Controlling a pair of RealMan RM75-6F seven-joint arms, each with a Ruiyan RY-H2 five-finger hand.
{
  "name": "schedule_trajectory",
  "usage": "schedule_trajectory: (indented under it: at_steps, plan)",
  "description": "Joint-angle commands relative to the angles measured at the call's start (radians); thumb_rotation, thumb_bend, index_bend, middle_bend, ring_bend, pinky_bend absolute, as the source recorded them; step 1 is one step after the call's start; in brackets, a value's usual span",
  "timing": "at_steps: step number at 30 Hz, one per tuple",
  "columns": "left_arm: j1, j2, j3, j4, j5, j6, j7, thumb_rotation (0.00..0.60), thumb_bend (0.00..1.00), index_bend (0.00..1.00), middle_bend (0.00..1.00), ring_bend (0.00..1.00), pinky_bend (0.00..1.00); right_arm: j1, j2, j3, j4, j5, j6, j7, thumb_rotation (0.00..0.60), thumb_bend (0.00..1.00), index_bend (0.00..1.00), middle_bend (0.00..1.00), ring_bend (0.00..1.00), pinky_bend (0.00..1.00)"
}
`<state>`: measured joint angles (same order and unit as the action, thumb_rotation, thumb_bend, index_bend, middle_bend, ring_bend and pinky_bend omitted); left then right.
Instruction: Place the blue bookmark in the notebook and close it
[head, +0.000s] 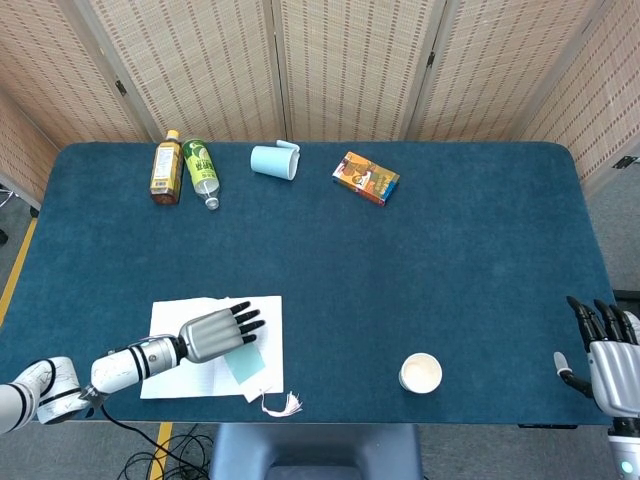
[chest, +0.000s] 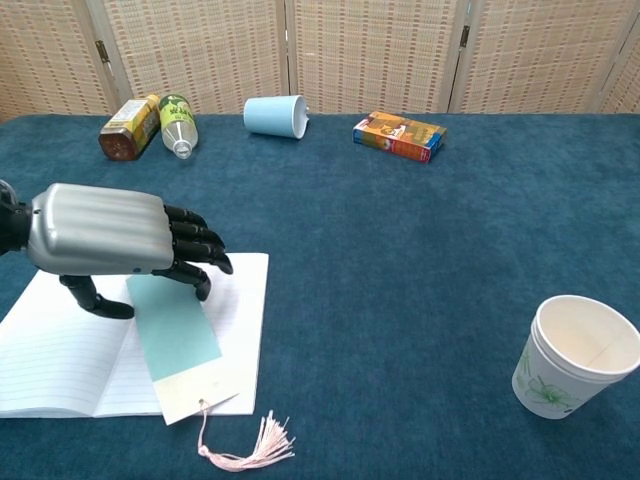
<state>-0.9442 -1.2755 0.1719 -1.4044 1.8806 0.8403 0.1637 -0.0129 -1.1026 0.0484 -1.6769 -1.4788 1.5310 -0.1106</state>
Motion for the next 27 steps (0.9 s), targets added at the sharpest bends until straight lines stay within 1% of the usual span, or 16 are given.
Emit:
schedule_trajectory:
  at_steps: [1,7,13,18,20,23,27]
  plan:
    - [0.003,0.0,-0.003,0.006,-0.005,-0.003,0.022,0.6,0.34,0.41,0.13,0.1,0.16,-0.002,0.0,-0.001,0.0,0.0,0.001,0.0,0.6,0.3,0.07,0.19,0.09,0.1]
    - [0.01,0.019,-0.013,-0.017,-0.031,-0.01,0.057,0.6,0.34,0.25,0.09,0.06,0.16,-0.002,-0.003,-0.001,0.003,0.0,0.002,0.003,0.6,0.3,0.07,0.19,0.09,0.1]
    - [0.017,0.038,-0.025,-0.046,-0.06,-0.019,0.081,0.6,0.34,0.18,0.06,0.04,0.16,0.001,-0.006,0.001,0.012,0.001,-0.003,0.01,0.6,0.3,0.07,0.19,0.09,0.1]
    - [0.03,0.046,-0.038,-0.075,-0.099,-0.027,0.095,0.6,0.35,0.16,0.03,0.01,0.15,0.0,-0.007,0.001,0.017,0.0,-0.002,0.017,0.6,0.3,0.07,0.19,0.09,0.1]
    - [0.035,0.051,-0.038,-0.096,-0.115,-0.033,0.083,0.6,0.35,0.16,0.02,0.01,0.15,0.0,-0.007,0.001,0.018,0.0,-0.002,0.019,0.6,0.3,0.07,0.19,0.09,0.1]
    - [0.033,0.061,-0.03,-0.14,-0.124,-0.046,0.032,0.6,0.37,0.19,0.02,0.0,0.15,0.001,-0.009,0.001,0.021,-0.003,-0.002,0.022,0.6,0.3,0.07,0.19,0.09,0.1]
    - [0.03,0.055,-0.029,-0.16,-0.117,-0.057,0.056,0.6,0.41,0.2,0.0,0.0,0.14,0.004,-0.012,0.001,0.025,-0.003,-0.008,0.026,0.6,0.3,0.07,0.19,0.09,0.1]
